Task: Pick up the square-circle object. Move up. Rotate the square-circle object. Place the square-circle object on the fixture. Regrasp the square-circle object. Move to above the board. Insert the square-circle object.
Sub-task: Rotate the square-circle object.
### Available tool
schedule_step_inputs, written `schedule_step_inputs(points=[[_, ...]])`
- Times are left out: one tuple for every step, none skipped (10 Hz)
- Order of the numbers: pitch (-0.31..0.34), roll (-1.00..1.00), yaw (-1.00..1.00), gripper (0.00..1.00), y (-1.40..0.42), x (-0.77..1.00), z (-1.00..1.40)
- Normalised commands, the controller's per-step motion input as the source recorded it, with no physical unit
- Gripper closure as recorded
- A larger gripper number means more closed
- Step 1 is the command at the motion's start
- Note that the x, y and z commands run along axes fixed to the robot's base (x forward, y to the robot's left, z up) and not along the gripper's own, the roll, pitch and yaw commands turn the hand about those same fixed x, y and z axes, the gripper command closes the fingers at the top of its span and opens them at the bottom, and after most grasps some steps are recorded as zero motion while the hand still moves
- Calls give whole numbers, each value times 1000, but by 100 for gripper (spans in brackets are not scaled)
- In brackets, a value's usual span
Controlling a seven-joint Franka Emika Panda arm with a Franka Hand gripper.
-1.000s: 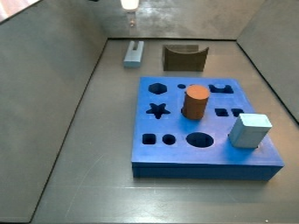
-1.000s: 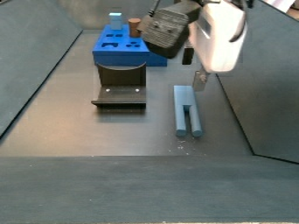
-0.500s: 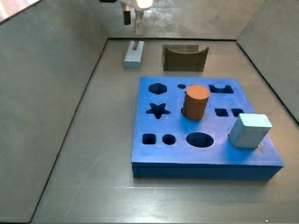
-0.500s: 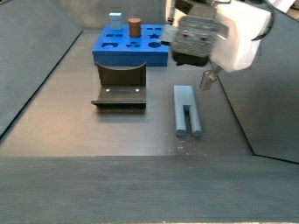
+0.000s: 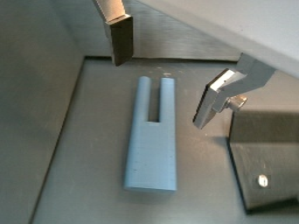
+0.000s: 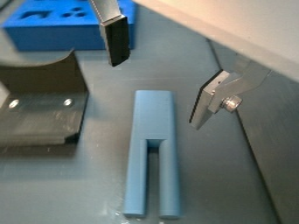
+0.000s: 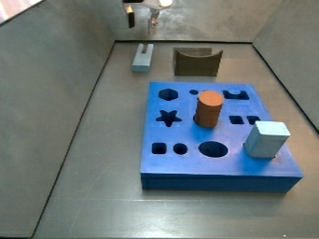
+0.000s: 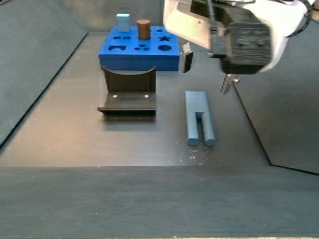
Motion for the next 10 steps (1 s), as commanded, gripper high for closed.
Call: schedule_step_inputs(points=[[0, 0, 1000, 0, -5, 26, -36], [0, 0, 1000, 0, -5, 26, -36], [1, 0, 1000, 0, -5, 26, -35], [1, 0, 1000, 0, -5, 26, -35], [1, 0, 1000, 0, -5, 26, -35], [1, 0, 1000, 0, -5, 26, -35], [1, 0, 1000, 0, -5, 26, -35], [1, 0, 1000, 0, -5, 26, -35], [1, 0, 953, 0, -5, 26, -35], [1, 0, 704, 0, -5, 26, -35]])
